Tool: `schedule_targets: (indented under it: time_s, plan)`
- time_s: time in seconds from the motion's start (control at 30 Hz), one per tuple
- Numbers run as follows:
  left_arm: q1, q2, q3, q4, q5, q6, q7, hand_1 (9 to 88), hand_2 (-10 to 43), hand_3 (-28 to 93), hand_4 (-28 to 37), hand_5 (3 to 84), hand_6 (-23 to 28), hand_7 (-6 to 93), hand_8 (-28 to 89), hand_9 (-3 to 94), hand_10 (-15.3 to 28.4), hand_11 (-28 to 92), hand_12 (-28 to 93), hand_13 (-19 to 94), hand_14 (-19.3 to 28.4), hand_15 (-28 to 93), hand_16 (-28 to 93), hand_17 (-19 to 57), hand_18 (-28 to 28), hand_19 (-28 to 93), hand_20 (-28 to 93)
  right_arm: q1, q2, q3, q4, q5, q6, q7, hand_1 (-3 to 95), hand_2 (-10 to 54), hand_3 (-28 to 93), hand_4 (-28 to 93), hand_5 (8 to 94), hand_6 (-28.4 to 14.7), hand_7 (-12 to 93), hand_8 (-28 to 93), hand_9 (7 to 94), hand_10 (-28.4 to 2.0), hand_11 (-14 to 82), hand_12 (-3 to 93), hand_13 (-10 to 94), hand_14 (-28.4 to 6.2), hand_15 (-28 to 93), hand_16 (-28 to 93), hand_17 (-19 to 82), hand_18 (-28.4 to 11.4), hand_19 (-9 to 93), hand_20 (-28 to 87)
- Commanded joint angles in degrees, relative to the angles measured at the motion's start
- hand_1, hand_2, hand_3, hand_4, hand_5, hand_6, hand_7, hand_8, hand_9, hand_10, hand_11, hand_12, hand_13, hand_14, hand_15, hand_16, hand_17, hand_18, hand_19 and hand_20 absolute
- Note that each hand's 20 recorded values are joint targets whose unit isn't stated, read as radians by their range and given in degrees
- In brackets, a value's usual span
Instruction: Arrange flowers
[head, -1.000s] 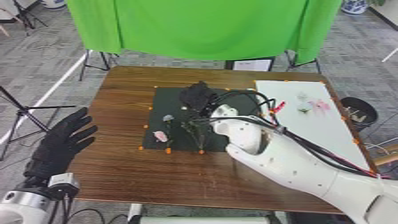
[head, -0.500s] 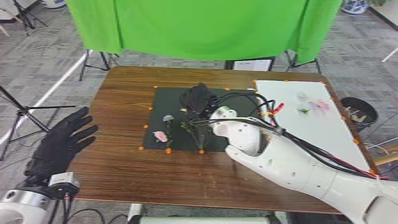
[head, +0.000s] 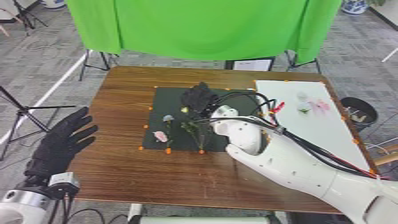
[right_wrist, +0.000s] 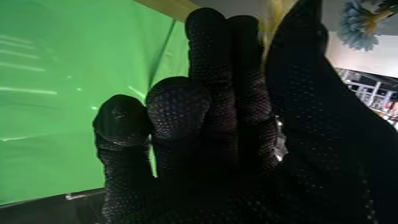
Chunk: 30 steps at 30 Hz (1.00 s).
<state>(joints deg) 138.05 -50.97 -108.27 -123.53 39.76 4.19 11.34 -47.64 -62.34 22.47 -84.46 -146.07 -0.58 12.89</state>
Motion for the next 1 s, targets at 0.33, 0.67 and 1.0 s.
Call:
schedule_targets:
  time_s: [0.33,0.67,1.0]
  plan:
    - [1.3,-0.93,-0.58,-0.34,-0.01,-0.17,-0.21,23.4,-3.3,68,-28.3,25.7,3.5,19.1,-10,20.0,11.0,18,20,16,15.3,25,3,-12.2,23.1,38,9,-2.0,4.7,8.3,-6.9,3.1,-1.2,2.3,32.7,-9.5,87,-28,61.7,2.5,43,0,74.5,-5.9,25.0,34.3,65,-6.1,75,36,33,-19.3,89,58]
    - [2.2,-1.63,-1.03,-0.59,-0.02,0.26,0.24,23.3,-3.3,68,-28.3,25.7,3.5,19.1,-10,20.0,11.0,18,20,16,15.3,25,3,-12.2,23.1,38,9,-0.8,15.5,18.5,-4.5,12.6,-5.5,13.5,26.3,-9.5,92,-25,40.9,-2.4,38,-16,45.5,-11.8,32.0,25.5,47,-10.0,74,27,23,-20.8,79,56]
    - [2.3,-1.88,-0.75,-0.65,-0.16,0.42,0.41,23.4,-3.3,68,-28.3,25.7,3.5,19.2,-10,20.0,10.9,18,20,16,15.3,25,3,-12.2,23.1,38,9,-7.5,21.1,24.2,-2.4,12.8,-11.5,20.5,24.7,-9.5,91,-26,27.2,-6.6,31,-13,32.8,-15.3,19.9,23.9,38,-11.4,70,19,20,-20.7,77,55]
